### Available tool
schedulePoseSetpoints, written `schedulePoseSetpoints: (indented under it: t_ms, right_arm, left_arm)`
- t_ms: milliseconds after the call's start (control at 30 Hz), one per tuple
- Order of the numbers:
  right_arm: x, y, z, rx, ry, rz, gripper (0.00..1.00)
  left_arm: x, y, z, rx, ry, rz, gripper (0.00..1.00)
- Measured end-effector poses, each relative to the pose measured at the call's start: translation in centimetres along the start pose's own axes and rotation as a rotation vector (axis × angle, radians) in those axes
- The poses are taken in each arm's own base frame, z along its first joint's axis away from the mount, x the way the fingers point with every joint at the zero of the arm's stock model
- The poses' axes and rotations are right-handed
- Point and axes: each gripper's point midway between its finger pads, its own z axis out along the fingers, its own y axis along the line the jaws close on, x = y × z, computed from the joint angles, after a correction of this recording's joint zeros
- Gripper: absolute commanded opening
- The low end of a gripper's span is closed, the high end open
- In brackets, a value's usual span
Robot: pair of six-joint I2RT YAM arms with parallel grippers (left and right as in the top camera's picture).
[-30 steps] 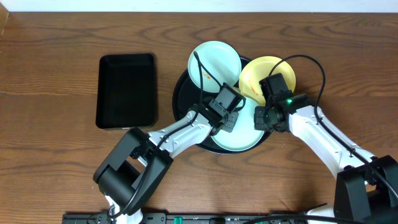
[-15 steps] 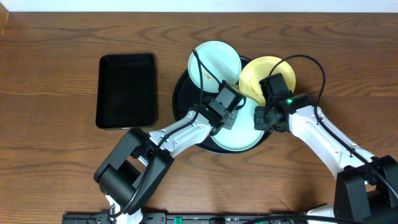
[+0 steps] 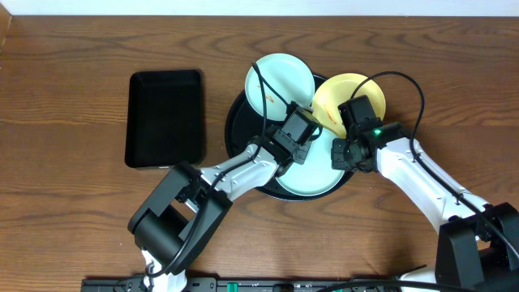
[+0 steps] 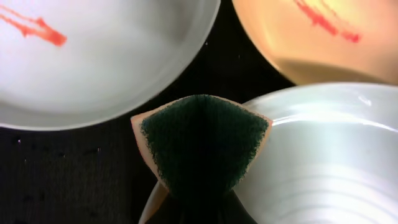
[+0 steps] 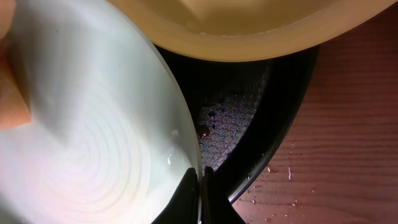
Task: Clean dirty plates on tray and stack at the side
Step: 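Scrub the light-blue plate surface with the sponge in the left gripper, then withdraw the left gripper with sponge back over the black tray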
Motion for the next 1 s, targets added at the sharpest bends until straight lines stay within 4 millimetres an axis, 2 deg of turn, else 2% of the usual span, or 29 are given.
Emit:
schedulePoseSetpoints:
  t_ms: [200, 367, 500, 600, 700, 767, 867, 1000]
  right_arm:
    - [0.0, 0.0, 0.0, 0.000, 0.000, 0.000, 0.01]
    - [0.0, 0.1, 0.0, -0.003, 0.001, 0.000, 0.01]
    - [0.0, 0.1, 0.0, -0.004, 0.000, 0.000, 0.01]
    - [-0.1, 0.1, 0.0, -0.005, -0.002, 0.000, 0.01]
    - [-0.1, 0.1, 0.0, -0.005, -0.002, 0.000, 0.01]
    - [-0.1, 0.1, -0.1, -0.006, -0.001, 0.000, 0.01]
    - [-1.1, 0.6, -1.0, -0.016, -0.019, -0.002, 0.01]
    - [-3.7, 1.5, -3.3, -0.035, -0.094, -0.019, 0.01]
  left_arm:
    - [-1.4, 0.2, 0.2, -0.021, -0.066, -0.003, 0.08]
    - [-4.4, 0.8, -0.2, -0.068, -0.202, 0.014, 0.08]
    - [-6.5, 1.2, -1.3, -0.084, -0.281, 0.017, 0.08]
    - [-8.8, 1.4, -4.4, -0.076, -0.352, 0.008, 0.08]
    - [-11.8, 2.1, -9.9, -0.058, -0.452, -0.024, 0.08]
    - [-13.1, 3.4, -13.8, -0.064, -0.498, -0.049, 0.08]
    - [-12.7, 7.1, -17.9, -0.118, -0.486, -0.087, 0.08]
    - [-10.6, 13.6, -20.8, -0.227, -0.420, -0.182, 0.08]
